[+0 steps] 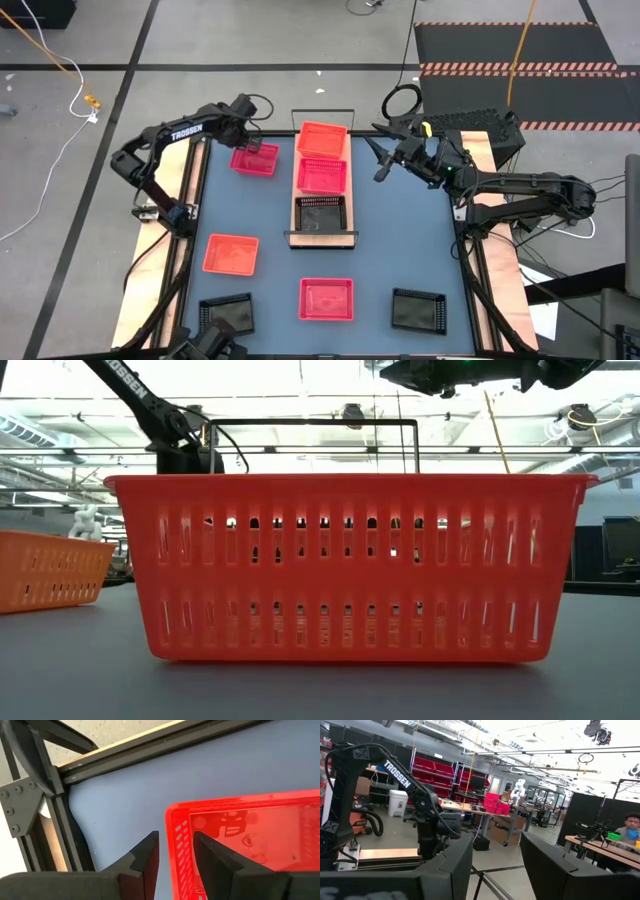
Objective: Stack baskets on shelf by color
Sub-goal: Stack the top red bin on the red bin on the shelf
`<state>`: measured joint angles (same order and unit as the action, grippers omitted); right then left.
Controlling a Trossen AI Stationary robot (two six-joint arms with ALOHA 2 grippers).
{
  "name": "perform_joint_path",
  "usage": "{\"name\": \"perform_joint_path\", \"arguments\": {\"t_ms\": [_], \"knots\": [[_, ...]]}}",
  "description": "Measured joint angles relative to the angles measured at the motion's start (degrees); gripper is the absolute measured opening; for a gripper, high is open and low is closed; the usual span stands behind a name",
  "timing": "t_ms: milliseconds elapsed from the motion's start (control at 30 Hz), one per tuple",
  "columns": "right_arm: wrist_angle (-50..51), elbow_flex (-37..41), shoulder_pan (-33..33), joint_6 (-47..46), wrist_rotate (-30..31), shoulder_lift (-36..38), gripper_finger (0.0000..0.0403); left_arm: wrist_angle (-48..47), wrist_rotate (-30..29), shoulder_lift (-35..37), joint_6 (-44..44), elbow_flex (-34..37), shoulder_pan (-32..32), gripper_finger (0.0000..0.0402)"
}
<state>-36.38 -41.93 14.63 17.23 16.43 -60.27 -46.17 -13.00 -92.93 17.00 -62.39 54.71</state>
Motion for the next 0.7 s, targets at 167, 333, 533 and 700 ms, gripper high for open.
{"name": "perform_joint_path", "arguments": {"t_ms": [167,333,533,700], "knots": [[0.0,0.0,0.0,0.0,0.0,0.0,0.016,0.0,0.11,-1.9,-0.02,0.0,0.17,0.0124],[0.0,0.0,-0.02,0.0,0.01,0.0,0.016,-0.04,0.13,-2.73,-0.07,0.0,0.17,0.0124],[0.0,0.0,0.0,0.0,0.0,0.0,0.016,-0.11,0.13,-2.73,-0.13,0.0,0.17,0.0119],[0.02,0.0,0.0,0.0,-0.01,0.0,0.016,-0.33,0.13,-2.73,-0.18,0.0,0.17,0.0044]]}}
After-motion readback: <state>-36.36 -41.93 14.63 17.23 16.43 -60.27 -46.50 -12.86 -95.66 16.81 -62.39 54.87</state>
